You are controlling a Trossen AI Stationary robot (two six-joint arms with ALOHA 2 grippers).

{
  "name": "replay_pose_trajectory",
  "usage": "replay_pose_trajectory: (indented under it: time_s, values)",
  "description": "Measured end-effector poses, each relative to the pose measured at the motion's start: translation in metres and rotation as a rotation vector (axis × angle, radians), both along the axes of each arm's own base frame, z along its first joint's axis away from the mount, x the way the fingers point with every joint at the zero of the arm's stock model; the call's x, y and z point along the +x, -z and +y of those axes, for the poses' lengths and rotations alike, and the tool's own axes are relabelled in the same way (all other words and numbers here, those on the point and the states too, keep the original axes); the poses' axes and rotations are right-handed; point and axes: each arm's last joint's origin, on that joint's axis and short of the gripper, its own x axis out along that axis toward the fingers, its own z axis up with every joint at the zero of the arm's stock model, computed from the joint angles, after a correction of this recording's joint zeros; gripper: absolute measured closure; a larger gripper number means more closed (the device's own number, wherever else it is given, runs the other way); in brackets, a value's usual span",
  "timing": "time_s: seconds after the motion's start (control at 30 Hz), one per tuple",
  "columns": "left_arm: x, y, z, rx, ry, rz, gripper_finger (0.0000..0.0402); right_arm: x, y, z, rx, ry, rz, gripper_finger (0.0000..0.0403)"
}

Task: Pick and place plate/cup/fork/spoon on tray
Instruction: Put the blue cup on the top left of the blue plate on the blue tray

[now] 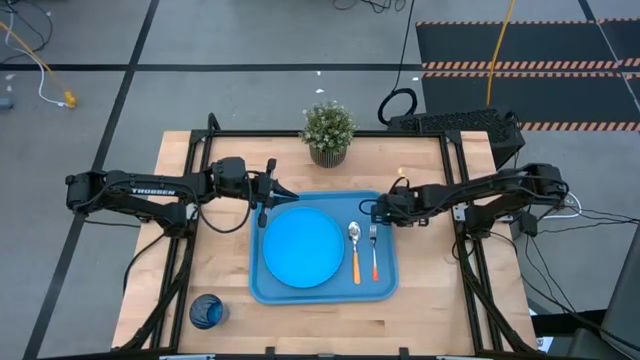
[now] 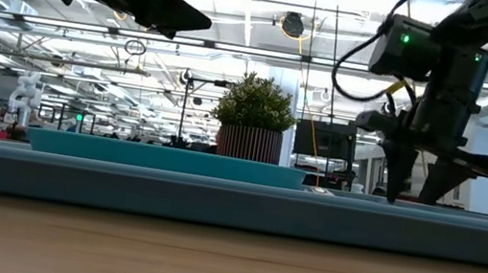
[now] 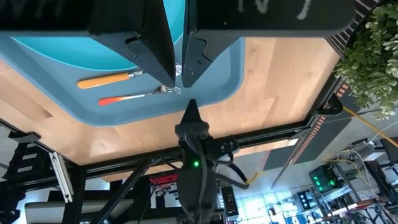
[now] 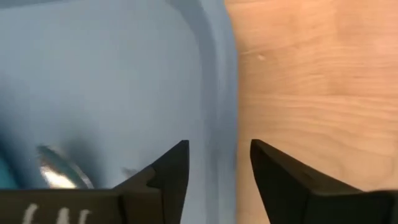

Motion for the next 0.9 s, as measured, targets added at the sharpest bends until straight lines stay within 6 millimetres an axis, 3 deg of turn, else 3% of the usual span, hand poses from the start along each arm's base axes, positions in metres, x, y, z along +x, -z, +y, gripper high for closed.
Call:
replay_pose_trajectory:
  time_s: [0.23, 0.67, 0.9]
  values:
    - [0.0, 0.0, 0.0, 0.0, 0.0, 0.001, 0.0371, -0.003, -0.011, 0.002, -0.004, -0.004, -0.052, 0.0223]
    - [0.0, 0.001, -0.001, -0.016, 0.0, 0.011, 0.0371, -0.024, -0.021, 0.008, -0.01, -0.092, 0.054, 0.0222]
    - [0.0, 0.006, -0.008, -0.113, 0.008, 0.072, 0.0371, -0.026, -0.044, 0.006, -0.113, -0.267, -0.117, 0.0222]
